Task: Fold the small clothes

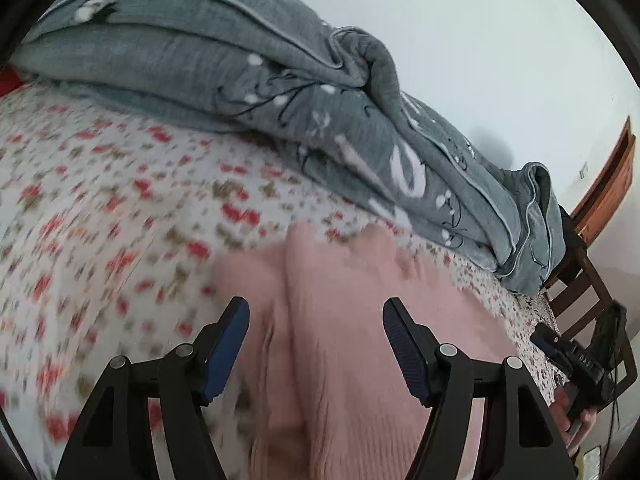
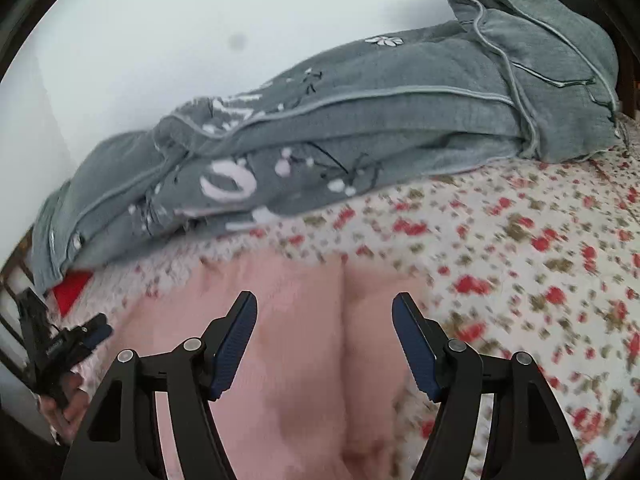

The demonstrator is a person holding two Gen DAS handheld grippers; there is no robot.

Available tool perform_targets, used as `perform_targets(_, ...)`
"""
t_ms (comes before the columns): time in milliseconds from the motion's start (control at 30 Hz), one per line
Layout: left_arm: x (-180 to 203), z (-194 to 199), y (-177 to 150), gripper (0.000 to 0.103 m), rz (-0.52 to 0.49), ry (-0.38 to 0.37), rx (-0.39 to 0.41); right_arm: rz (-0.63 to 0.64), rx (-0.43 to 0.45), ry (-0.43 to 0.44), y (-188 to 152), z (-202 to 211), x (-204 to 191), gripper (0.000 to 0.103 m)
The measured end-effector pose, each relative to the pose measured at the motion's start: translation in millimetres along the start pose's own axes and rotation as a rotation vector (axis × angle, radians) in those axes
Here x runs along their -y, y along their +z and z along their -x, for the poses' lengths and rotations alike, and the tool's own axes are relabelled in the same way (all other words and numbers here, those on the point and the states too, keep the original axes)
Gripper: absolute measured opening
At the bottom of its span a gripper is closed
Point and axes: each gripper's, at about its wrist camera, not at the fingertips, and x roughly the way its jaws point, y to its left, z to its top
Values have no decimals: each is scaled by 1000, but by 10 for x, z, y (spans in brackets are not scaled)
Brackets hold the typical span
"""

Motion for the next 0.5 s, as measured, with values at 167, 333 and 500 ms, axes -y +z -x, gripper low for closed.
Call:
perform_targets(167, -165, -41, -253, 69, 43, 27, -37, -5, -51, 7, -355, -170, 163, 74)
perform_targets(333, -137, -123, -284, 70, 13, 55, -43, -117, -53, 59, -411, -208, 400, 74)
perform_targets(500, -47, -216, -255, 70, -41, 116, -39, -61, -96, 25, -389, -310, 295, 75)
